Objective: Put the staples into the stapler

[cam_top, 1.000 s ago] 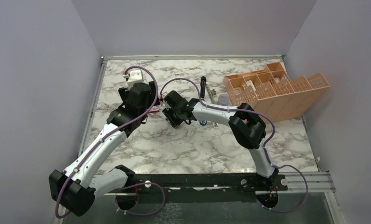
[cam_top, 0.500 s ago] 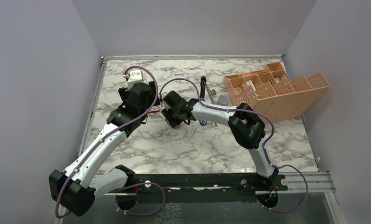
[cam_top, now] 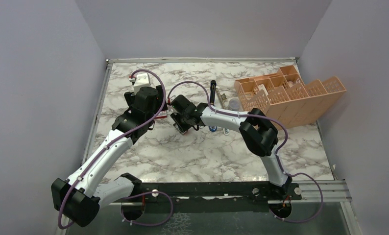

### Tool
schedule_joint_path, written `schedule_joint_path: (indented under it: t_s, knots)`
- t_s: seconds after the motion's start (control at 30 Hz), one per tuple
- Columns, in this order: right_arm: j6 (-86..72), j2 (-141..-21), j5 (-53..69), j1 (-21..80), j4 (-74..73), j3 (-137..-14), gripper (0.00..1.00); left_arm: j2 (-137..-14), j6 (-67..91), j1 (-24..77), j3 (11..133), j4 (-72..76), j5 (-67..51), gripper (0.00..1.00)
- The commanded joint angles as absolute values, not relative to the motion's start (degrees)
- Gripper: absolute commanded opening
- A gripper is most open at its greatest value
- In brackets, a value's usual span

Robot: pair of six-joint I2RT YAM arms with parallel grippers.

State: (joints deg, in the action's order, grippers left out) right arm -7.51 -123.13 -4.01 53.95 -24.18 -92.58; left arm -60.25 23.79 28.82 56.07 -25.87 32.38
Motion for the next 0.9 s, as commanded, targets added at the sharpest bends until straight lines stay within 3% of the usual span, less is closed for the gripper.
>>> schedule_joint_path:
  t_s: [0.0,0.67,0.87]
  knots:
    - [-8.6,-121.8,-6.7,54.4,-24.9,-94.0,0.32,-60.1,23.9,28.5,55.6,-25.4,33.2,0.93]
    - [-10.8,-117.0,-6.9,54.4,-25.9,-92.8,0.32,-59.9,24.0,28.5,55.6,-25.4,33.0,0.93]
    - [-11.6,-111.6,-5.8,54.4,-28.0,-86.1,0.32,-59.8,24.0,28.5,55.6,-25.4,32.4,0.93]
